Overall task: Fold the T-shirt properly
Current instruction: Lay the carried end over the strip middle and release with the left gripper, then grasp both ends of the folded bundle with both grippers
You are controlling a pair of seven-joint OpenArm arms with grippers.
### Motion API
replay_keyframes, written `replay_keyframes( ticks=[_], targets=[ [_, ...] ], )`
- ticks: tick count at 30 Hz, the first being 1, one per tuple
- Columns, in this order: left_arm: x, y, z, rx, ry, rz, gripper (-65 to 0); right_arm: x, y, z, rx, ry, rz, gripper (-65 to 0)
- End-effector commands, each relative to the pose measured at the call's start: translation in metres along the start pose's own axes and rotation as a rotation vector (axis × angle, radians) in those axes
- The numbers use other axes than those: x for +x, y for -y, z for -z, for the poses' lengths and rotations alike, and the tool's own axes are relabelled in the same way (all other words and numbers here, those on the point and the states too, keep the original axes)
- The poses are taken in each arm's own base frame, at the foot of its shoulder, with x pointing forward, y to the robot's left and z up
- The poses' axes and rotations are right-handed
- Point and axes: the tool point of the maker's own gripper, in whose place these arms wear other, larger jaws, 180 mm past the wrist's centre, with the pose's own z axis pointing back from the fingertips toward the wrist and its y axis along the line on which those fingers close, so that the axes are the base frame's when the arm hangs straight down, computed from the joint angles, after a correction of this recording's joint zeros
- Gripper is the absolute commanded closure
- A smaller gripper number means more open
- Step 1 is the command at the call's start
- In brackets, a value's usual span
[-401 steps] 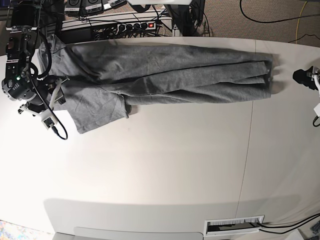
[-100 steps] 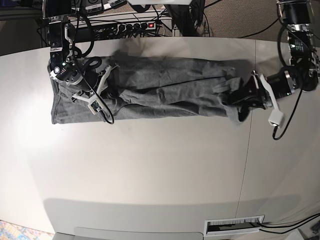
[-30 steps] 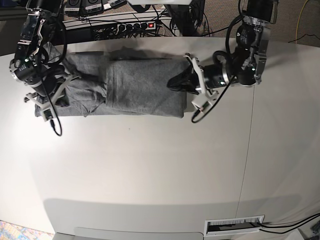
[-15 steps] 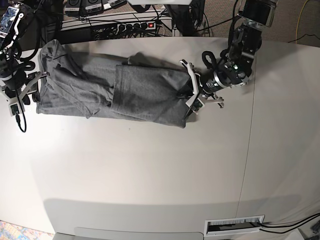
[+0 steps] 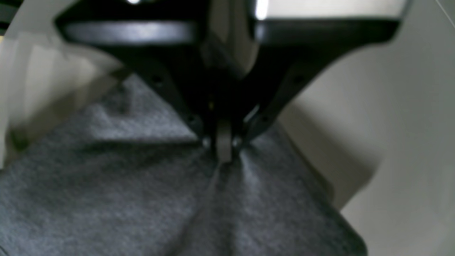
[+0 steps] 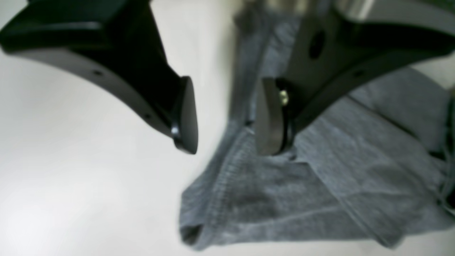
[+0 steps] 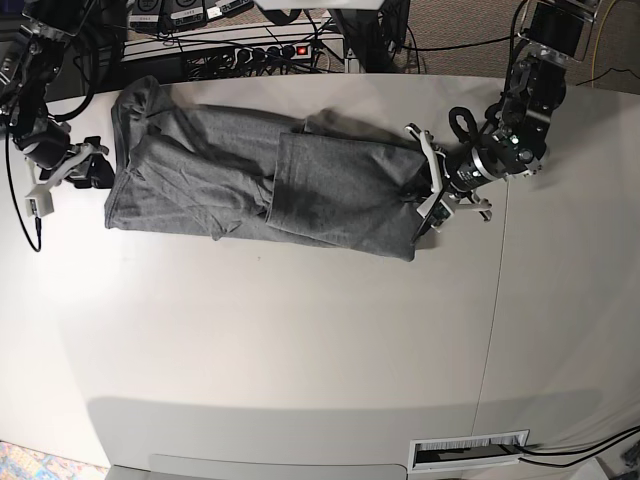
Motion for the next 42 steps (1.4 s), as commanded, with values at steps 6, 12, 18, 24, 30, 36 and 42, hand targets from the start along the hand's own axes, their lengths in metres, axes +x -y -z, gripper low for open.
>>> replay_keyframes(
  ticks=[6,12,18,24,30,36,42],
  targets=[
    [-0.050,-0.011,-0.008,0.050,-0.219,0.030,0.0,-0.007,-0.008,0.016,0.136,-0.006,0.142,-27.9],
    [-0.049,-0.011,-0.007,0.050,-0.212,0.029,0.0,-0.020,-0.010,0.023,0.200,-0.036,0.235,-27.9],
    [-0.045,-0.011,-0.007,0.049,-0.193,0.030,0.0,-0.023,-0.010,0.023,0.201,-0.046,0.236,-27.9],
    [-0.045,-0.011,-0.007,0.049,-0.193,0.030,0.0,-0.020,-0.005,0.020,0.189,-0.028,0.241,-27.9],
    [-0.045,-0.011,-0.007,0.049,-0.192,0.030,0.0,-0.009,0.008,0.004,0.177,0.040,0.290,-27.9],
    [-0.040,-0.007,-0.005,0.034,-0.154,0.010,0.0,-0.001,-0.001,-0.002,0.246,0.050,0.220,-34.8],
    [-0.044,-0.004,-0.006,0.028,-0.159,0.004,0.0,-0.012,-0.023,0.015,0.295,-0.016,0.186,-34.8]
  ],
)
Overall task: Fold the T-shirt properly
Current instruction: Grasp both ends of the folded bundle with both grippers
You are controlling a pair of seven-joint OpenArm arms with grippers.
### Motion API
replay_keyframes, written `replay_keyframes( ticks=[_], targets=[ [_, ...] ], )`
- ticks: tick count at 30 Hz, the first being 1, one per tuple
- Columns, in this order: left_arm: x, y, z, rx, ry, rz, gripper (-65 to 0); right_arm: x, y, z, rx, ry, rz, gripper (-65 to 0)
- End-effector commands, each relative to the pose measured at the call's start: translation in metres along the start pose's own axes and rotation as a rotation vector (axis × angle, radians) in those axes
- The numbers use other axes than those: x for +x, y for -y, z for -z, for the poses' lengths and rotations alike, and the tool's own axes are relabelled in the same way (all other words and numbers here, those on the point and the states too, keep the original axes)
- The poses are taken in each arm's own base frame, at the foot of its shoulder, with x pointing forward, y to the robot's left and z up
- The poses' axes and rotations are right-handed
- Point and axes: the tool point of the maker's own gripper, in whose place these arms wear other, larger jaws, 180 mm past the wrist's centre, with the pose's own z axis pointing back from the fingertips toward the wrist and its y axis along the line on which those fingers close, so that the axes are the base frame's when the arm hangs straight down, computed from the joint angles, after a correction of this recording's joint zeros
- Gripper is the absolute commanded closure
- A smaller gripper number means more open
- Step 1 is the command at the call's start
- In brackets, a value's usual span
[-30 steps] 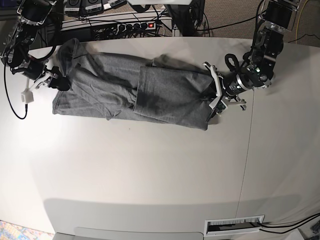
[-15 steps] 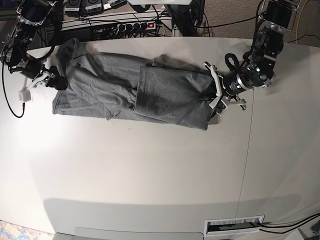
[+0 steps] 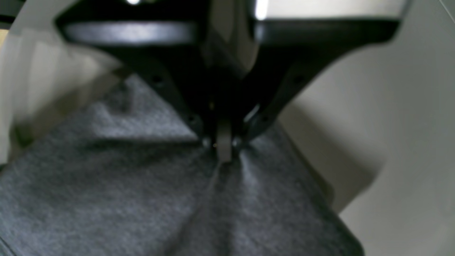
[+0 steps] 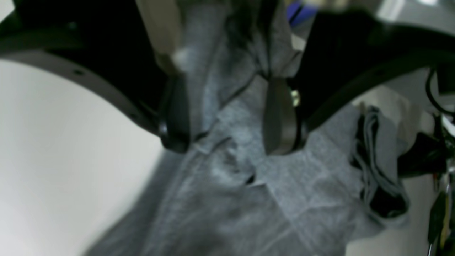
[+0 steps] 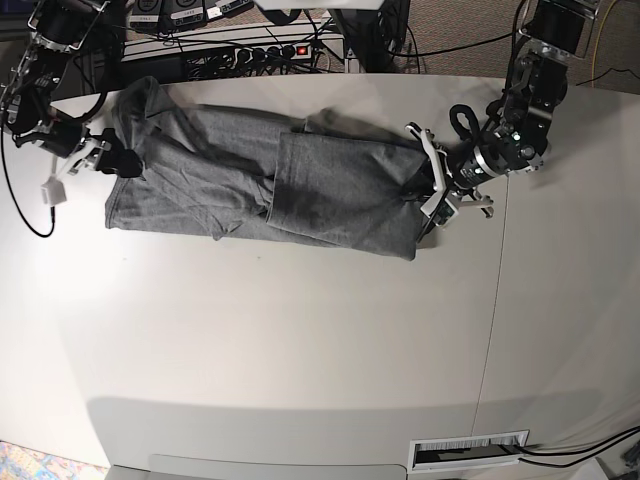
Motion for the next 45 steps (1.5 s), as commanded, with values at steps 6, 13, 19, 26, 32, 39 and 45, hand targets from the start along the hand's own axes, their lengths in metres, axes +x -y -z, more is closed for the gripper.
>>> replay_keyframes(
  ticks=[6,13,19,26,32,39,45],
  targets=[
    [-0.043,-0.007,-0.006,0.035,-0.186,0.031,0.0,0.010,-0.001,0.009,-0.026,0.013,-0.054,-34.8],
    [-0.041,-0.007,-0.005,0.035,-0.176,0.030,0.0,0.011,0.002,0.004,-0.036,0.018,-0.048,-34.8],
    [-0.040,-0.007,-0.005,0.035,-0.167,0.031,0.0,0.019,0.005,-0.013,-0.029,0.032,-0.043,-34.8],
    [-0.037,-0.007,-0.005,0.035,-0.153,0.031,0.0,0.037,0.018,-0.041,-0.068,0.144,-0.008,-34.8],
    [-0.036,-0.007,-0.005,0.034,-0.149,0.031,0.0,0.032,0.012,-0.031,-0.049,0.116,-0.016,-34.8],
    [-0.037,-0.007,-0.005,0.034,-0.151,0.031,0.0,0.027,0.010,-0.022,-0.046,0.092,-0.022,-34.8],
    [-0.037,-0.007,-0.005,0.034,-0.150,0.031,0.0,0.027,0.012,-0.025,-0.056,0.082,-0.028,-34.8]
  ],
)
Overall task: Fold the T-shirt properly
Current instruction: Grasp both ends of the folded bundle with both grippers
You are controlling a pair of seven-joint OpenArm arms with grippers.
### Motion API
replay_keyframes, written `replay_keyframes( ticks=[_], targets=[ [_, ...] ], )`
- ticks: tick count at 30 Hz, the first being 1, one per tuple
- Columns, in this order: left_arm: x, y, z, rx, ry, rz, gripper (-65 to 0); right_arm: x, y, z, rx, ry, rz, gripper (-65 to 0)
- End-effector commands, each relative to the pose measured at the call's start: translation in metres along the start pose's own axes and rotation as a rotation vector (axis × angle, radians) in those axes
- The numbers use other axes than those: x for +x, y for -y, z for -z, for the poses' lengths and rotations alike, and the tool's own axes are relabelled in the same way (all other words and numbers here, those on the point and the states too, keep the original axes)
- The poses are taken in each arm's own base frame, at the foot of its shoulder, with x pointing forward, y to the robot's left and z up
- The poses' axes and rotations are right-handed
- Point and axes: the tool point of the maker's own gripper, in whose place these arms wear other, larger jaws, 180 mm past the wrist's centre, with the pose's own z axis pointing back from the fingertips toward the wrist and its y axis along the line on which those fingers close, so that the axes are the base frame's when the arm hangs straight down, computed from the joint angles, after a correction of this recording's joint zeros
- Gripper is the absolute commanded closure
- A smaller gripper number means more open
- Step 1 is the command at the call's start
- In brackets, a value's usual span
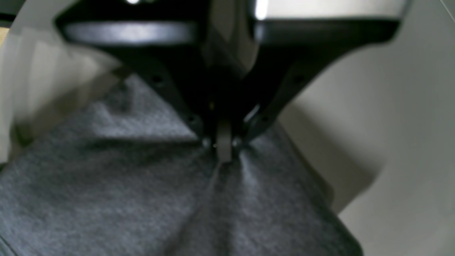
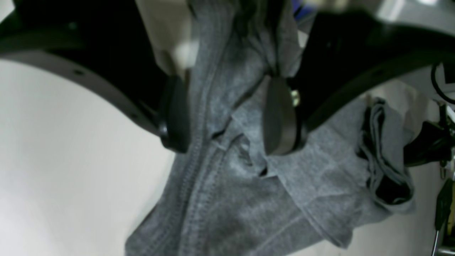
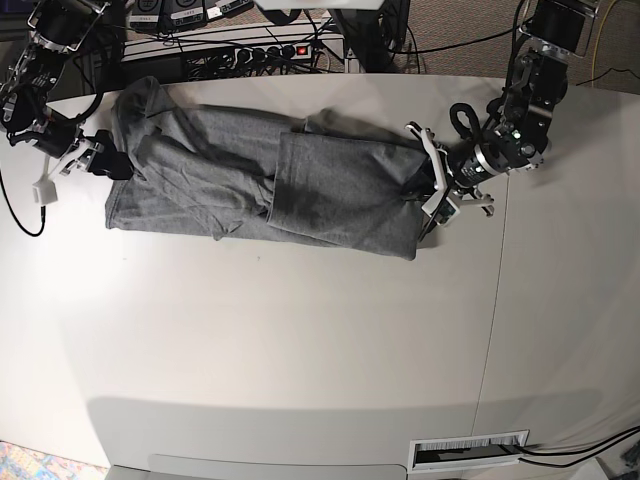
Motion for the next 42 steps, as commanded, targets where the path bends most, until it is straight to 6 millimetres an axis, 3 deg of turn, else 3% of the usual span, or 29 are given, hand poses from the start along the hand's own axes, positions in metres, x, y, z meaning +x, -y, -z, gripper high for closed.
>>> replay_keyframes(
  ticks=[1,8,18,24,26,28,29,30,36,42],
  targets=[
    [-0.037,-0.007,-0.005,0.032,-0.165,0.036,0.0,0.017,0.001,-0.010,-0.013,0.035,-0.034,-34.8],
    [-0.037,-0.007,-0.005,0.032,-0.164,0.036,0.0,0.010,0.009,-0.009,-0.057,0.009,-0.038,-34.8],
    [-0.037,-0.007,-0.005,0.032,-0.165,0.036,0.0,-0.007,-0.007,0.016,0.009,0.038,0.026,-34.8],
    [-0.037,-0.002,-0.005,0.003,-0.165,0.052,0.0,-0.011,-0.010,0.020,0.020,0.033,0.036,-34.3],
    [-0.037,0.001,-0.005,-0.014,-0.165,0.062,0.0,-0.017,-0.011,0.020,0.023,-0.001,0.036,-25.4],
    [-0.037,0.001,-0.005,-0.014,-0.164,0.062,0.0,-0.018,-0.012,0.019,0.027,-0.010,0.037,-10.3],
    [-0.037,0.001,-0.005,-0.014,-0.165,0.062,0.0,-0.016,-0.014,0.019,0.042,0.004,0.040,-2.9],
    [-0.037,0.001,-0.005,-0.014,-0.164,0.061,0.0,-0.011,-0.019,0.019,0.067,0.028,0.046,0.0],
    [-0.030,0.009,-0.004,-0.053,-0.121,-0.003,0.0,0.026,-0.036,0.010,0.137,0.155,0.017,0.0],
    [-0.017,0.032,-0.004,-0.171,-0.057,-0.042,0.0,0.068,-0.075,-0.012,0.111,0.234,-0.214,0.0]
  ],
)
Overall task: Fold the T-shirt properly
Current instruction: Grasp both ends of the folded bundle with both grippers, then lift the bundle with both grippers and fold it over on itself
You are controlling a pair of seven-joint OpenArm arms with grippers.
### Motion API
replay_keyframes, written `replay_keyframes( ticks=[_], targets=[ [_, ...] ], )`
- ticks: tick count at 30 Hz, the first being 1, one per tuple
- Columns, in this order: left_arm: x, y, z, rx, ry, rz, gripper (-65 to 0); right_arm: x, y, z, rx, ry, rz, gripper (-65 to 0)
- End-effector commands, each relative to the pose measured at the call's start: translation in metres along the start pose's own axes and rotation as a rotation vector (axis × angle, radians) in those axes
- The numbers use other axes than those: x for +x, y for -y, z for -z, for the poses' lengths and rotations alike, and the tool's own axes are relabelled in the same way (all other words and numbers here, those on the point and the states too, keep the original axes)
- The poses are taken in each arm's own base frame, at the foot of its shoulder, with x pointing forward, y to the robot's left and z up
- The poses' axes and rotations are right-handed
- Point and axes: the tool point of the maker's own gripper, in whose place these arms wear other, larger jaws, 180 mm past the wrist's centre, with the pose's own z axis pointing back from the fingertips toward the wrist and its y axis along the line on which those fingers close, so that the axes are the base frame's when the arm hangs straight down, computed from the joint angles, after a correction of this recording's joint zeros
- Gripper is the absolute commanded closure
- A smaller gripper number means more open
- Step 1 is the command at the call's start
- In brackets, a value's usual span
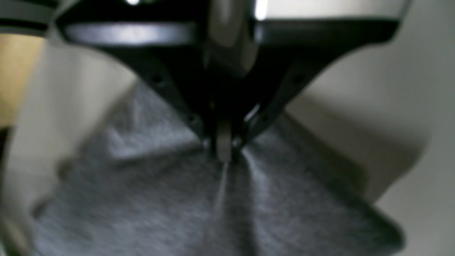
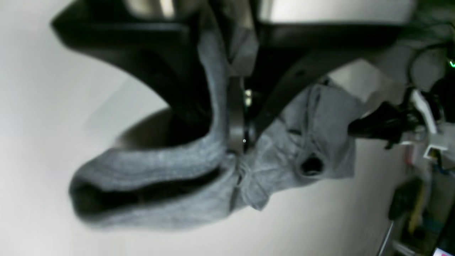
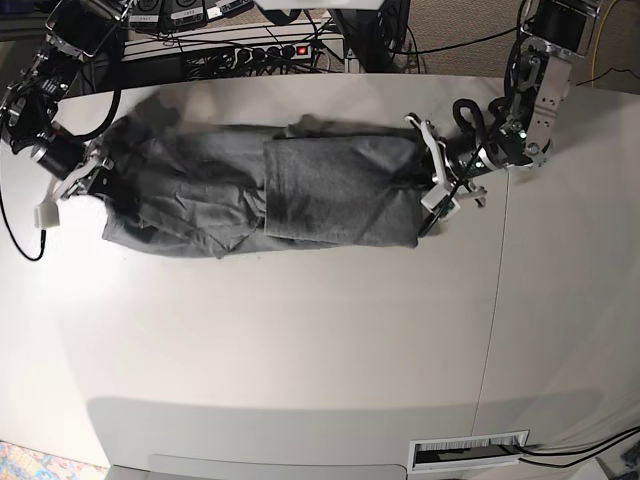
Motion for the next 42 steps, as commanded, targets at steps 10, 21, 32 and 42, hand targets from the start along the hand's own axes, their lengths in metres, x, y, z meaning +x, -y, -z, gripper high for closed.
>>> replay_keyframes(
  ticks=[10,21,32,42],
  targets=[
    [-0.006,0.033,0.019,-0.088,-0.046,-0.003,0.0,0.032,-0.054,-0.004,0.030,0.073,-0.216,0.0],
    [-0.007,0.040,0.024,-0.100,-0.062,-0.013,0.0,-0.007,-0.150,0.071,0.343,0.039,-0.132,0.0],
    [-0.012,0.039,0.023,-0.099,-0.093,-0.010,0.0,-0.015,-0.228,0.115,0.507,0.033,-0.142,0.0],
    [-0.003,0.040,0.020,-0.094,-0.077,0.021,0.0,-0.049,-0.261,0.146,0.475,-0.093,-0.271,0.0]
  ],
)
